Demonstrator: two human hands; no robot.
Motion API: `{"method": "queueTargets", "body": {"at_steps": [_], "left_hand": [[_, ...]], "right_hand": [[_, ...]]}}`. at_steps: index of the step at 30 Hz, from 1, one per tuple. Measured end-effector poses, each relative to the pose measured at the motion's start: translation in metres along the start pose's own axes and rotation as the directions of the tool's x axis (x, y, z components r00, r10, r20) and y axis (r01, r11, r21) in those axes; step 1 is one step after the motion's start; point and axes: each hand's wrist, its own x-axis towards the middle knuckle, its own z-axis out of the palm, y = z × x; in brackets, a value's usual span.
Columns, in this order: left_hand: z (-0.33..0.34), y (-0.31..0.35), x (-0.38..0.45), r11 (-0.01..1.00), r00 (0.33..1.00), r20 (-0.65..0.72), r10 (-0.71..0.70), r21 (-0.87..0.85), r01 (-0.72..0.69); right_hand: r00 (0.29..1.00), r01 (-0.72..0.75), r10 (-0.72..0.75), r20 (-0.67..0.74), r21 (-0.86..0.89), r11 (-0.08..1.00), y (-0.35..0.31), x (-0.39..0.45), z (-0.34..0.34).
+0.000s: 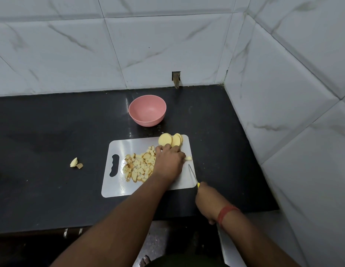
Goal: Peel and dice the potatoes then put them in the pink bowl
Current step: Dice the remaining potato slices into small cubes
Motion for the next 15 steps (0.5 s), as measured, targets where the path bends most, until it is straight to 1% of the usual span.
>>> {"method": "queueTargets", "body": {"at_steps": [1, 2, 3, 4, 8, 13, 15], "left_hand": [[0.0, 0.0, -0.001, 1.0, 1.0, -0.001, 0.0, -0.001, 0.0], [0.001, -0.001, -0.001, 1.0, 1.0, -0.006, -0.005, -0.004, 0.005], [0.001, -0.001, -0.003, 1.0, 1.0, -0.013, -0.014, -0.01, 0.014], [0.002, -0.001, -0.004, 1.0, 1.0, -0.019, -0.024, -0.018, 0.024], [0.002, -0.002, -0.008, 0.999, 0.999, -0.027, -0.041, -0.034, 0.04], [0.001, -0.001, -0.009, 0.999, 0.999, -0.031, -0.043, -0.03, 0.042], [0.001, -0.002, -0.009, 0.999, 0.999, -0.035, -0.036, -0.032, 0.034]], "right_hand": [[0.997, -0.067, 0.062, 0.037, 0.146, 0.987, 0.0, 0.0, -0.004], [0.998, -0.019, 0.024, -0.052, 0.096, 0.995, 0.0, -0.002, -0.008], [0.996, -0.011, 0.017, -0.084, 0.078, 0.997, 0.002, 0.005, -0.008], [0.993, -0.017, 0.028, -0.116, 0.098, 0.995, -0.002, 0.004, -0.012], [0.996, -0.011, 0.023, -0.088, 0.14, 0.99, -0.014, 0.007, -0.018], [0.998, -0.029, 0.033, -0.055, 0.078, 0.997, -0.023, 0.015, -0.016], [0.998, 0.001, 0.007, -0.061, 0.121, 0.993, -0.021, 0.019, -0.015]]}}
